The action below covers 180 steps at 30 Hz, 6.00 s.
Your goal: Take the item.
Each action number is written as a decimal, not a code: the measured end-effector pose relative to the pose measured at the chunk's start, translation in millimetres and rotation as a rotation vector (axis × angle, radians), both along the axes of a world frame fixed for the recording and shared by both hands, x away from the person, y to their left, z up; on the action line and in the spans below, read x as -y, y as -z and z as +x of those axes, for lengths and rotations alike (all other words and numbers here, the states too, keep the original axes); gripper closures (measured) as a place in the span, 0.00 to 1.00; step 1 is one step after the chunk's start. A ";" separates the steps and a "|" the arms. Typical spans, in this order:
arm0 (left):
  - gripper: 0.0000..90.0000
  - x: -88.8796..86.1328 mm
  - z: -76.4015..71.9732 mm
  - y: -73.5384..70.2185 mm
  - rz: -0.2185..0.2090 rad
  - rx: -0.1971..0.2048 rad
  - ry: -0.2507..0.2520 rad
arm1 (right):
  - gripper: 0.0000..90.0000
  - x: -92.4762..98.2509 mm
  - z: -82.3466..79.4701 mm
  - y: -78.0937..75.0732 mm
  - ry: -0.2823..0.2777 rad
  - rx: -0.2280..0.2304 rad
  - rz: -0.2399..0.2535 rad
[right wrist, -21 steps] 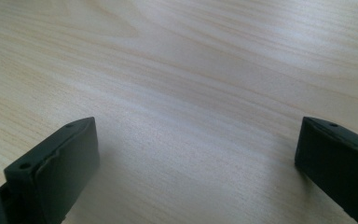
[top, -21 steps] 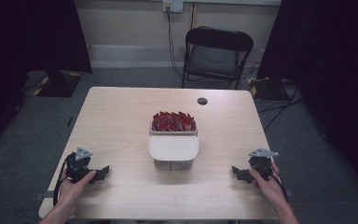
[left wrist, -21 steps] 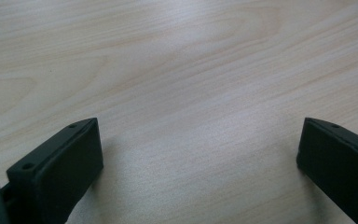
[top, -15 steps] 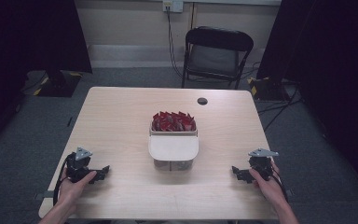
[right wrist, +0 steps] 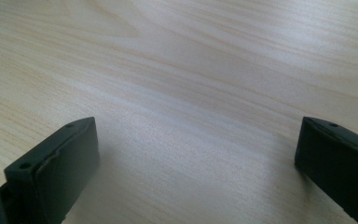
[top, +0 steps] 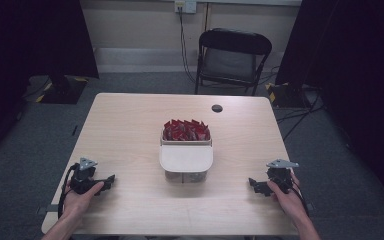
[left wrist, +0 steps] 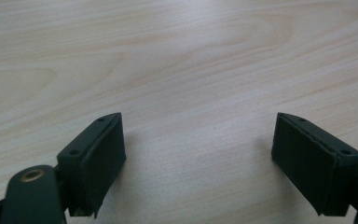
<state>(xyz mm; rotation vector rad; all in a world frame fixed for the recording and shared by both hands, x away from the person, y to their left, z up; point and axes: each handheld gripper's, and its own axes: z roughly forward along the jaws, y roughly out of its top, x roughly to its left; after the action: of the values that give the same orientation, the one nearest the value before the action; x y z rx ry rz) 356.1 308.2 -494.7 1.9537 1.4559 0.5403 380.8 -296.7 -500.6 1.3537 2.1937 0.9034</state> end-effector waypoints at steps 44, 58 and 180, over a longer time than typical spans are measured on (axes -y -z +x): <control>0.30 34.9 20.5 -50.2 -0.108 0.109 0.208 | 0.00 -0.1 -0.1 0.0 0.001 0.000 0.000; 0.28 56.8 34.0 -66.8 -0.185 0.149 0.278 | 0.00 0.0 -0.1 0.0 0.001 0.000 0.000; 0.99 138.0 93.2 -111.2 -0.292 0.209 0.555 | 0.00 0.1 -0.6 0.0 -0.005 0.000 0.000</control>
<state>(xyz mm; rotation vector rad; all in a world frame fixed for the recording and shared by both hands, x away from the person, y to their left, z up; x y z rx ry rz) 449.3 170.2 -383.5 1.8863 0.7618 0.2511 380.2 -296.8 -500.6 1.3485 2.1983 0.9047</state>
